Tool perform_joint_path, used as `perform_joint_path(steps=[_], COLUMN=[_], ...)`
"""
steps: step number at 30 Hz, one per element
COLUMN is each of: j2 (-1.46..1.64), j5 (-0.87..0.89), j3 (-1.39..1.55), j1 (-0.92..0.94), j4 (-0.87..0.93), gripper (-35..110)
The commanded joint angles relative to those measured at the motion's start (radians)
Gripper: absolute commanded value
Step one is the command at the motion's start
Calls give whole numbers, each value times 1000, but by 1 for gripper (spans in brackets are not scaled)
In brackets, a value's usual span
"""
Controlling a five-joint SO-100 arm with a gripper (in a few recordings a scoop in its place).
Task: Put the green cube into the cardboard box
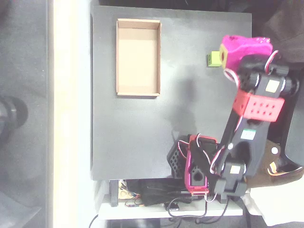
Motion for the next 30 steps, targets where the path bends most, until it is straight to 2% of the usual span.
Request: perform_joint_path(steps=[1, 9, 18, 24, 27, 30], j2=[-54, -187, -376, -383, -379, -388], j5=[2, 2, 3, 3, 3, 3], j3=[-63, -51, -46, 54, 110, 126], j1=[35, 49, 51, 51, 49, 48], j4=[-104, -405, -413, -408, -408, -408], gripper=[2, 2, 2, 3, 10, 23])
